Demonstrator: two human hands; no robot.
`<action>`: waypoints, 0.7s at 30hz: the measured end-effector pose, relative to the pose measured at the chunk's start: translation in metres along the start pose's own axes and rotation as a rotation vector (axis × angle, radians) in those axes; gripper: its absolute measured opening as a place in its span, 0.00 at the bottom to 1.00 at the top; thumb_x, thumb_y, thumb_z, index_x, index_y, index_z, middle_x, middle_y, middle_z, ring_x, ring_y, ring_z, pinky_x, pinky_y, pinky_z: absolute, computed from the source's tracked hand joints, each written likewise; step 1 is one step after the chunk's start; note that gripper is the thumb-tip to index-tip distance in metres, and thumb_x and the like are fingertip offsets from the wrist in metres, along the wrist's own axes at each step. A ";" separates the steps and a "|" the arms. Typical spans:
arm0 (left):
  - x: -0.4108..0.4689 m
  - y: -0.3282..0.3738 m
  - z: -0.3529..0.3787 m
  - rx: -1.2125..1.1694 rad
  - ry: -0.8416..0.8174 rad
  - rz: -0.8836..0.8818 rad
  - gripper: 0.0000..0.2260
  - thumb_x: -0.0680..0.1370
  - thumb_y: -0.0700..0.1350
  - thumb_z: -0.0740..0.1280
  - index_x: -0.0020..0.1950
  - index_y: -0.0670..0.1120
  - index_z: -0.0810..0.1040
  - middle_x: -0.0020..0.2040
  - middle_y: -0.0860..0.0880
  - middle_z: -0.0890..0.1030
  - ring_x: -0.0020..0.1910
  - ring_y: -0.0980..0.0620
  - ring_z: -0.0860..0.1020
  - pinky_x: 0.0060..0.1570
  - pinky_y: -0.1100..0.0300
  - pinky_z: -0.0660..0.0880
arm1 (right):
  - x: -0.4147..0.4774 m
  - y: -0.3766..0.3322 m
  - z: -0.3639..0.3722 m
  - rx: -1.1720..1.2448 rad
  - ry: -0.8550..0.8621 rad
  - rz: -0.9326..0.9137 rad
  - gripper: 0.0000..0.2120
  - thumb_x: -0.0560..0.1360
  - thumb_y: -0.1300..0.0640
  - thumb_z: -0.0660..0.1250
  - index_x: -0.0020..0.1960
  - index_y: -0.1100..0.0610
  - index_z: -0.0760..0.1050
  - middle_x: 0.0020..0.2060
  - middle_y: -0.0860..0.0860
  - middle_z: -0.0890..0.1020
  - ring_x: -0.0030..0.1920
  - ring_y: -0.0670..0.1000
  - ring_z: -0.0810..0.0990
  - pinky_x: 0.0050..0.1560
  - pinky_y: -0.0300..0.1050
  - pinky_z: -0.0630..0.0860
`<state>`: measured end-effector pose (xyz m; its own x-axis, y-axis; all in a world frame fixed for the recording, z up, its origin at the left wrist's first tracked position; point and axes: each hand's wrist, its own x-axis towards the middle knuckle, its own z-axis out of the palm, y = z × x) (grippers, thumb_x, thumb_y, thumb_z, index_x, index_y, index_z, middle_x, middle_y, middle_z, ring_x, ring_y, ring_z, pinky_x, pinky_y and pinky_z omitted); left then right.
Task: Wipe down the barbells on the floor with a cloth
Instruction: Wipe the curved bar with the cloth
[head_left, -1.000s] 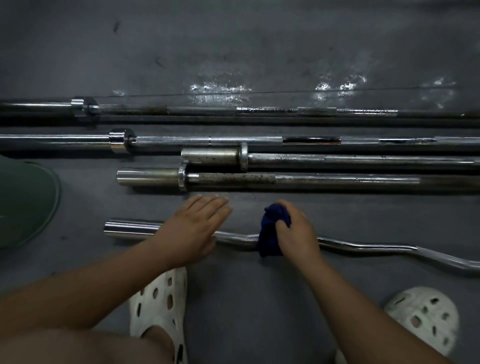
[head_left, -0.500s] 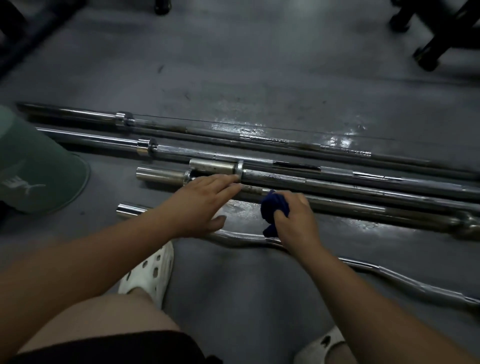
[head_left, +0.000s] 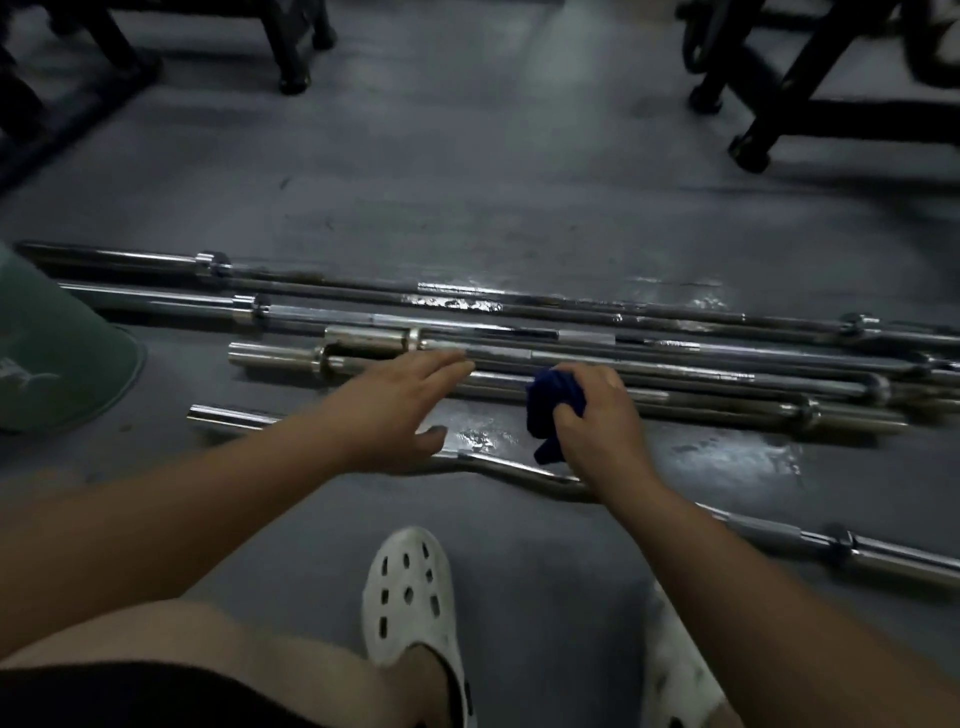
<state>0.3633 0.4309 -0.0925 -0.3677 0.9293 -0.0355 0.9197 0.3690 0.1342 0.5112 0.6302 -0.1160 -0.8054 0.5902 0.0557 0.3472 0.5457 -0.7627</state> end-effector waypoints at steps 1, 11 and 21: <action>0.003 0.003 0.010 -0.027 -0.009 -0.006 0.34 0.79 0.54 0.66 0.81 0.50 0.55 0.81 0.50 0.55 0.78 0.50 0.58 0.73 0.58 0.56 | 0.000 0.007 0.001 -0.010 -0.005 0.011 0.16 0.73 0.64 0.62 0.58 0.52 0.77 0.52 0.49 0.72 0.49 0.51 0.74 0.50 0.46 0.72; 0.023 -0.022 0.130 -0.177 -0.284 -0.076 0.34 0.76 0.50 0.69 0.79 0.45 0.61 0.79 0.45 0.61 0.76 0.46 0.64 0.72 0.56 0.60 | 0.028 0.093 0.077 -0.060 -0.211 0.121 0.18 0.70 0.65 0.65 0.59 0.53 0.77 0.51 0.49 0.71 0.49 0.51 0.74 0.48 0.39 0.67; 0.042 -0.025 0.193 -0.324 -0.255 -0.262 0.32 0.71 0.53 0.61 0.73 0.42 0.70 0.71 0.42 0.73 0.66 0.43 0.74 0.67 0.48 0.70 | 0.018 0.127 0.198 -0.443 -0.340 -0.288 0.14 0.67 0.56 0.70 0.52 0.55 0.82 0.54 0.53 0.79 0.53 0.57 0.76 0.55 0.52 0.70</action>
<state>0.3517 0.4640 -0.2882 -0.4985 0.7952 -0.3453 0.6953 0.6046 0.3885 0.4455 0.5924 -0.3398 -0.9788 0.2002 -0.0444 0.2008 0.8926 -0.4037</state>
